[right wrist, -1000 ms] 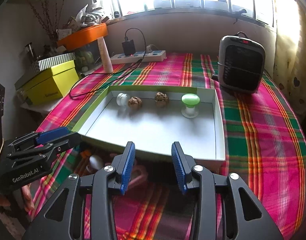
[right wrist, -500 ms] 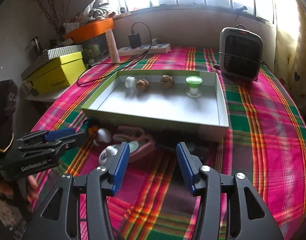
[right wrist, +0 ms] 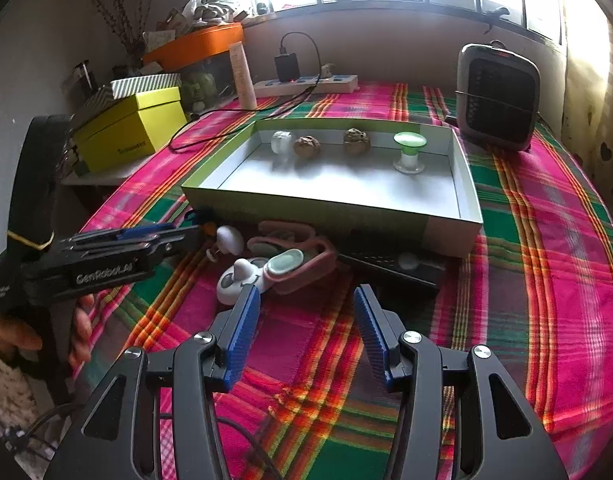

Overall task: Organize objects
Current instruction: 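Close the left gripper on the blue rope toy while the right gripper moves to the white face toy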

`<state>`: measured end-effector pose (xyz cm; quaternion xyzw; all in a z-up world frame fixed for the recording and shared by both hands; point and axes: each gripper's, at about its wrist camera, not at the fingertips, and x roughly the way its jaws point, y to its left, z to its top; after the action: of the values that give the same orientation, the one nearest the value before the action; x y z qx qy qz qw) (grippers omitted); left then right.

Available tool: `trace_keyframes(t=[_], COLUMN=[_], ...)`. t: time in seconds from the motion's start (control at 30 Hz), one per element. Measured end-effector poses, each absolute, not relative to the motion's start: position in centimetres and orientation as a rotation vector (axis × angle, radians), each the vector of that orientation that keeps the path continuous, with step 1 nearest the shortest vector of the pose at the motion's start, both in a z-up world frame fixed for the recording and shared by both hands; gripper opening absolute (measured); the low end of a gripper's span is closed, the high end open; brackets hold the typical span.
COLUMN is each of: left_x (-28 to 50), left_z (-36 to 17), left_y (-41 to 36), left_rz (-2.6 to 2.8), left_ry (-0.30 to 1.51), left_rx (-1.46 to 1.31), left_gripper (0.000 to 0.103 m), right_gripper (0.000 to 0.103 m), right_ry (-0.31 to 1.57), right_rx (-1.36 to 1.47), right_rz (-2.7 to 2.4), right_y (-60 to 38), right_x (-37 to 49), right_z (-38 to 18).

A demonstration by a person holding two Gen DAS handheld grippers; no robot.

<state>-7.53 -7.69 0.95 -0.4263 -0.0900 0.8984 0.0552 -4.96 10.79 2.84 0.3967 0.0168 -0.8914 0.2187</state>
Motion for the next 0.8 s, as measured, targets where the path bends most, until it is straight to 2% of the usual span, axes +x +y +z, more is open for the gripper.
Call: trace_keyframes(t=[0.4,0.57,0.63,0.8], left_x=[-9.1,-8.9,-8.9,-8.6], left_z=[0.8,0.8,0.7,0.7], left_y=[-7.2,-7.0,-7.1,-7.0], left_rz=[2.753,2.777,2.756,2.748], left_ry=[-0.233,-0.195,-0.223,-0.220], left_rx=[-1.297,-1.287,-1.281,-1.273], left_gripper=[0.045,0.035,0.025,0.021], right_gripper=[0.050,0.050,0.050,0.050], right_ry=[0.072,0.077,0.081,0.083], right_rx=[1.108,1.111,1.110,1.109], right_rz=[-2.455,-2.455,-2.456,-2.458], right_y=[10.0,9.8,9.7,9.6], right_x=[-5.1,-5.0,-4.9,-4.8], right_z=[2.7,2.6,2.7,2.7])
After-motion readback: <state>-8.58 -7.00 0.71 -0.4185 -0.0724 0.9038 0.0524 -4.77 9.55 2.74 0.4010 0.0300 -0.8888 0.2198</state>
